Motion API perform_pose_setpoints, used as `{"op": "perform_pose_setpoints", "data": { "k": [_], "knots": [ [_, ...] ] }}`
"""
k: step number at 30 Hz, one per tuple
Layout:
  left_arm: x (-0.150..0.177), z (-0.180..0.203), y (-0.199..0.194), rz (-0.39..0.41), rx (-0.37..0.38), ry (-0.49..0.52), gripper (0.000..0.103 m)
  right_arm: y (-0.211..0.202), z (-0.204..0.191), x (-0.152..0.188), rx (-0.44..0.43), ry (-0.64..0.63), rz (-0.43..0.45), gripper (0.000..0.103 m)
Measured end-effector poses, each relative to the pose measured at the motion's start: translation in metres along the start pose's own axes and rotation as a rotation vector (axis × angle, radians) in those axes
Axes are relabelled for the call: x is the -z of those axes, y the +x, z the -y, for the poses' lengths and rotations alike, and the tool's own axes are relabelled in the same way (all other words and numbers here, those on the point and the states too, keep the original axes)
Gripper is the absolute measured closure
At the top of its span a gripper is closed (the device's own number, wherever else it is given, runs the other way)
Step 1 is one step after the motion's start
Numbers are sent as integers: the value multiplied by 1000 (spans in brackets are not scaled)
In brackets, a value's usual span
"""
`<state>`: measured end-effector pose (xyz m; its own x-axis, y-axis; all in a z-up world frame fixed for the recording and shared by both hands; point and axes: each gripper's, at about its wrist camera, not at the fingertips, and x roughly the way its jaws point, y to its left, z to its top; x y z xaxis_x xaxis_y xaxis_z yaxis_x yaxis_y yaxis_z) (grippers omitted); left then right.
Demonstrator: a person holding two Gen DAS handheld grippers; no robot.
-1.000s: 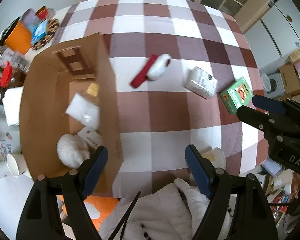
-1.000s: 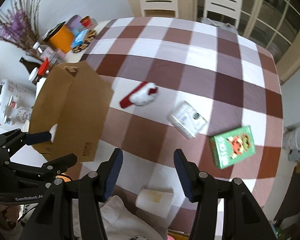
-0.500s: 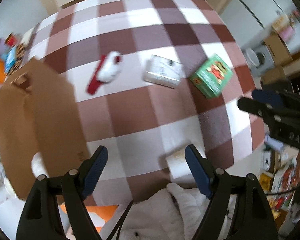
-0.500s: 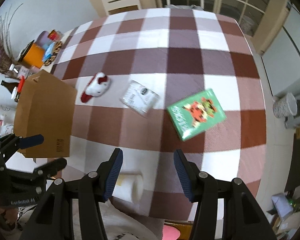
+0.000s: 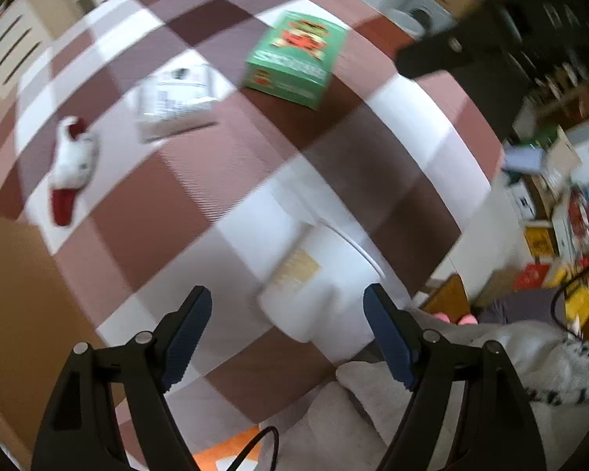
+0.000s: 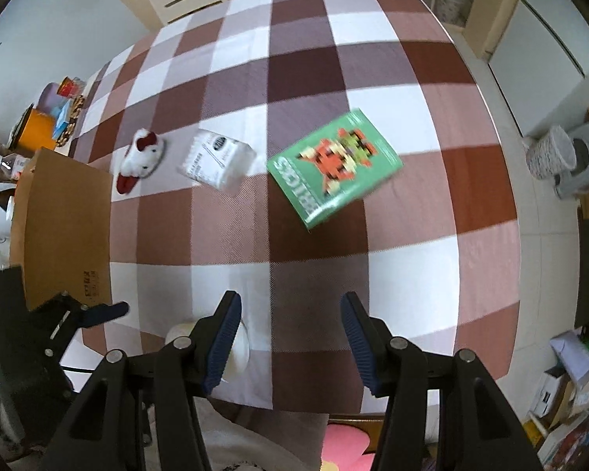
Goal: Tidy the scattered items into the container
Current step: 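Move the left gripper to the white paper cup while the right approaches the green BRICKS box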
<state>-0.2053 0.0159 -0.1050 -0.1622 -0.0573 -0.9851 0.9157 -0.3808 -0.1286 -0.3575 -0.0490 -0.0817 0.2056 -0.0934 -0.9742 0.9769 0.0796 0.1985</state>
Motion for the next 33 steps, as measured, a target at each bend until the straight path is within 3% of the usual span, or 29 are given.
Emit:
{"op": "perform_pose_setpoints", "data": {
  "k": [6, 10, 13, 19, 24, 28, 30, 31, 33],
  "knots": [
    [2, 20, 39, -59, -27, 112, 22, 12, 15, 10, 3, 52, -25, 49],
    [-5, 23, 55, -63, -16, 111, 22, 18, 22, 12, 12, 76, -34, 49],
    [-17, 17, 66, -58, 8, 57, 22, 20, 25, 6, 16, 82, -33, 49],
    [-29, -19, 81, -43, 51, -142, 22, 20, 25, -15, 27, 72, -18, 49],
    [-21, -48, 80, -28, 22, -216, 22, 30, 27, -40, 6, 105, -5, 49],
    [-16, -70, 77, -15, 14, -294, 23, 43, 41, -63, -105, 268, 31, 47],
    [-15, -78, 76, -10, 7, -319, 23, 52, 56, -72, -182, 431, 58, 41],
    [-15, -80, 76, -10, 6, -325, 23, 57, 63, -74, -202, 514, 59, 31],
    [-16, -84, 75, -11, 3, -337, 23, 66, 76, -77, -221, 687, 68, 29]
  ]
}}
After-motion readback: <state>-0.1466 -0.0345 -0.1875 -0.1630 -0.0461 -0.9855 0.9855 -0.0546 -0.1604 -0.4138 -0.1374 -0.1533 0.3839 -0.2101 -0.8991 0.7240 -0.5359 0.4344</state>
